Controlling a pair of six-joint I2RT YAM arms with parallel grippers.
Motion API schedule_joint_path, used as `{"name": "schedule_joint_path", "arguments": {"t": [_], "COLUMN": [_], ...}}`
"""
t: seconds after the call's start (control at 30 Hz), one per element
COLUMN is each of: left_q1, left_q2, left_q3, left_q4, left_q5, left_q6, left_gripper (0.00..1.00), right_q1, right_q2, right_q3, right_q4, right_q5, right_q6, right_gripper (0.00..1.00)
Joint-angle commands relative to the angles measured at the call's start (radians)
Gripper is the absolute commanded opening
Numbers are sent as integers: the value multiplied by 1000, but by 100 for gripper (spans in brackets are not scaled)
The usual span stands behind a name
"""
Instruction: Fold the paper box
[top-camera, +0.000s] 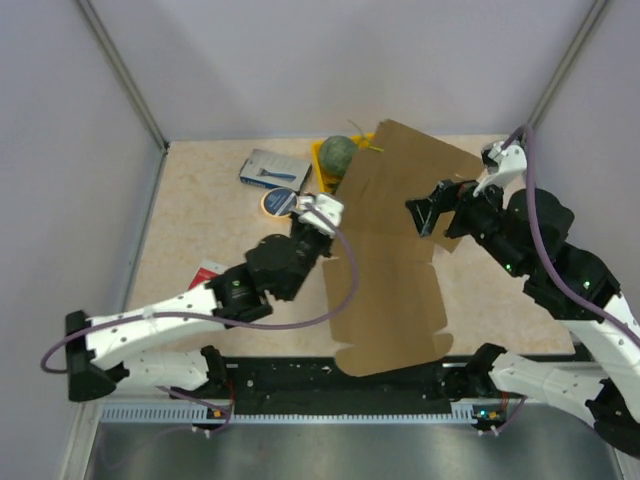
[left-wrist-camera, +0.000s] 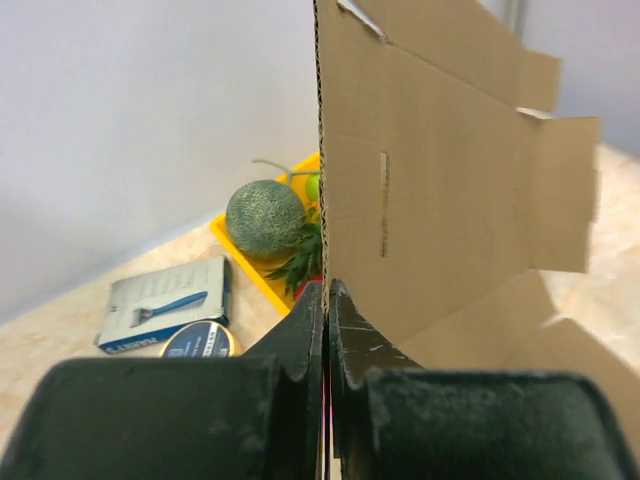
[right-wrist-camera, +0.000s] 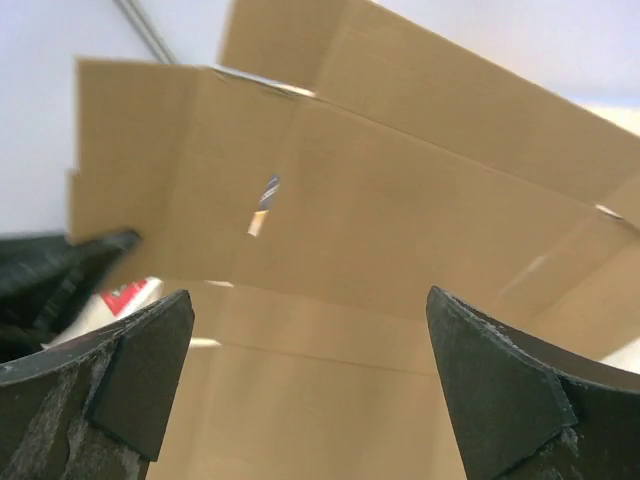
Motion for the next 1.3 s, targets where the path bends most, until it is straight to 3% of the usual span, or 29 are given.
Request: {"name": "schedule_joint_path", "arguments": {"t": [0.0, 0.07, 0.1, 0.2, 0.47, 0.73, 0.9, 1.27], "left_q1": [90, 137, 154, 196, 216, 216, 216, 216], "left_q2": [-253, -324, -383, -489, -634, -686, -695, -721], "left_q3": [-86, -104, -113, -127, -143, -124, -110, -101], "left_q4": [-115, -175, -212, -273, -388, -425, -428, -435], "left_q5": [310, 379, 415, 519, 584, 587, 595, 509], "left_q6": [-180, -192, -194, -177, -154, -120, -115, -114], "left_gripper": [0, 0, 0, 0, 0, 0, 0, 0], "right_q1": [-84, -238, -277, -299, -305, -371, -373, -377], "right_q2": [16, 35, 56, 102, 237, 409, 480, 481], "right_q3": [53, 50, 49, 72, 228, 428, 460, 386], "right_q4": [35, 58, 81, 102, 89, 55, 15, 9], "right_q5": [-220, -419, -619, -840, -868, -1127, -1296, -1388], "right_q6": [-339, -377, -415, -485, -702, -729, -733, -767], "right_gripper": [99, 99, 99, 99, 99, 95, 77, 36]}}
